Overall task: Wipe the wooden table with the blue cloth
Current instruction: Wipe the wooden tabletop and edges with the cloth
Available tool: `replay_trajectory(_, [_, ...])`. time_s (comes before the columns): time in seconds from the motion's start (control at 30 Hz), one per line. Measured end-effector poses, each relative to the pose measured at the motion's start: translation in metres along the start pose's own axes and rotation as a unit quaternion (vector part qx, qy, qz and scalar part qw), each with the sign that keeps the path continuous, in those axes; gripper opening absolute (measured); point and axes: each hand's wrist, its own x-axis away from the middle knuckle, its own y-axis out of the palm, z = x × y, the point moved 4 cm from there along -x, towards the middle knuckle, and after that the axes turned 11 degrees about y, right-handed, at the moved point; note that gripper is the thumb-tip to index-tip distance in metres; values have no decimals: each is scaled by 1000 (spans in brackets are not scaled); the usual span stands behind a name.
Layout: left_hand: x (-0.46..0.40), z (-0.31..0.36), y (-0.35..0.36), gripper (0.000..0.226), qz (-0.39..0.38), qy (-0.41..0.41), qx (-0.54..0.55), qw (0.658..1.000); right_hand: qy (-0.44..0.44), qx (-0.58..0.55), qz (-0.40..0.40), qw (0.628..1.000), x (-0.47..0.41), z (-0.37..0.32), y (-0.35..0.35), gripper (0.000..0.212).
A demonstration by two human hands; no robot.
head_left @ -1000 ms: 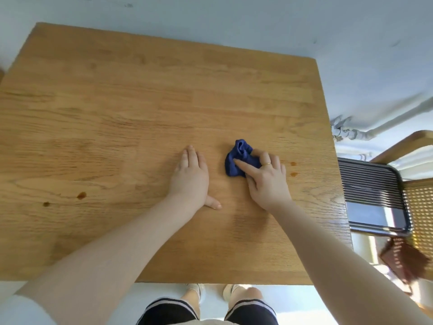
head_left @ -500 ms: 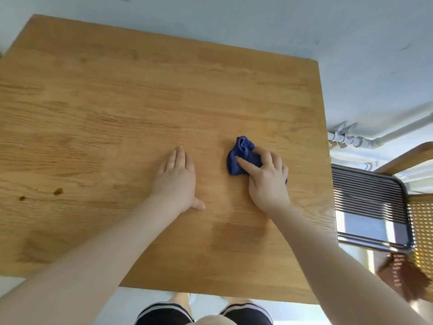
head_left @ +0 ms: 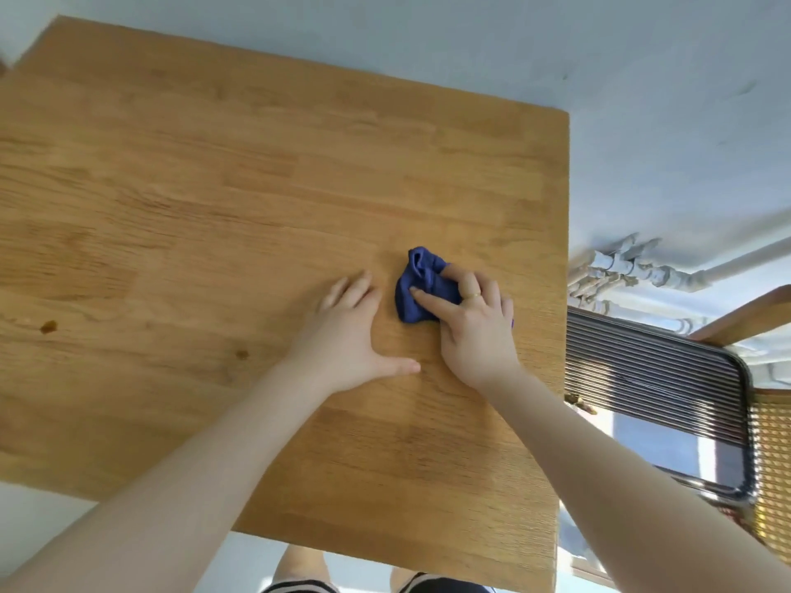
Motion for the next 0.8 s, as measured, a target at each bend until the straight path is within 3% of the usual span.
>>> replay_trajectory(0.13, [-5,12,6,117,11,-21,-66,998,27,1,9,1000,-35,12,-6,46])
replay_trajectory(0.27, [-11,23,11,123,23,-56,-62,996,62,35,-16,997,-63,16,-11,47])
replay_trajectory(0.57, [-14,33,18,121,8,-79,-98,992,-146,12,-32,989,28,47,-14,45])
replay_trajectory(0.63, [-15,32,17,120,3,-84,-106,991,-113,15,-5,993,10,58,-19,43])
replay_trajectory(0.73, [-13,33,20,118,-1,-90,-105,990,11,4,32,999,-18,62,-24,39])
replay_trajectory(0.8, [-10,36,22,117,9,-88,-128,988,23,-20,47,998,-9,62,-23,39])
